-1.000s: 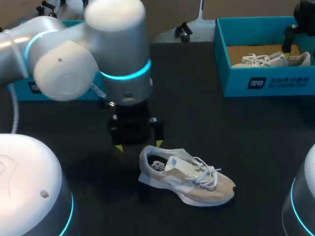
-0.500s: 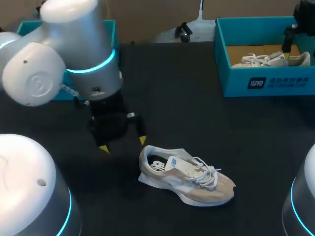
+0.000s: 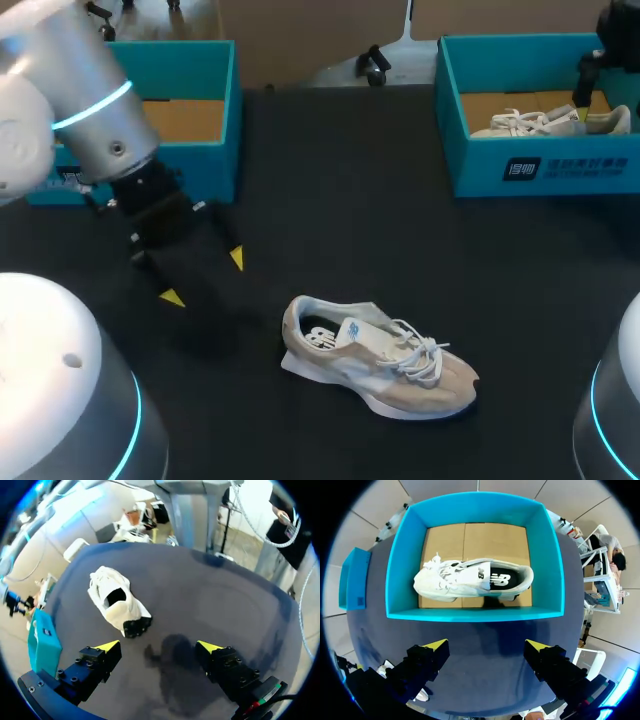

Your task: Take the shoe out of the shoebox, open the shoe tongue, remove and reinsert the insole, then place the shoe into the shoebox

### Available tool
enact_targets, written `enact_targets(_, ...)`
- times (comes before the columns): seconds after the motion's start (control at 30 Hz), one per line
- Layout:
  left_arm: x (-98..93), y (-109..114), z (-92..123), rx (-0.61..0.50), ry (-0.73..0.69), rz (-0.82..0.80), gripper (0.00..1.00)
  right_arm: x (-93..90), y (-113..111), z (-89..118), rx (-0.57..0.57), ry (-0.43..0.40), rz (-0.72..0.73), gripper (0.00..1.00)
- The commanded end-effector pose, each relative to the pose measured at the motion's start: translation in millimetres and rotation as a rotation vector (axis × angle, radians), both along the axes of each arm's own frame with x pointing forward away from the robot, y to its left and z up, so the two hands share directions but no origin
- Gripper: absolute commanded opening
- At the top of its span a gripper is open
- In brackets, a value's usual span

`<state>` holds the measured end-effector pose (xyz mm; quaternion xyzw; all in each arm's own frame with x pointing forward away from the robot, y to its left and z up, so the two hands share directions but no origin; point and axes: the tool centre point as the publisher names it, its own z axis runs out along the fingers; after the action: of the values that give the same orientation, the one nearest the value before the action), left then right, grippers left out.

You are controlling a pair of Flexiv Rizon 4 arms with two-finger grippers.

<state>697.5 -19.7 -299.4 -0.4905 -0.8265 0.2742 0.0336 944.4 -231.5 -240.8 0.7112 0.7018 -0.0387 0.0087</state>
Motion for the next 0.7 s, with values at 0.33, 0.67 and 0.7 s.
enact_targets(0.33,1.1,-2.8,-19.7,-0.330,0.475,0.371,1.00,-1.4,0.0,0.4,-0.001,-0.002,0.000,1.00)
enact_targets(0.67,0.0,1.0,-45.6,-0.429,0.630,0.419,1.00,-1.4,0.0,0.4,-0.001,-0.002,0.000,1.00)
enact_targets(0.7,0.2,2.5,-48.9,-0.436,0.643,0.427,1.00,-1.4,0.0,0.4,-0.001,-0.002,0.000,1.00)
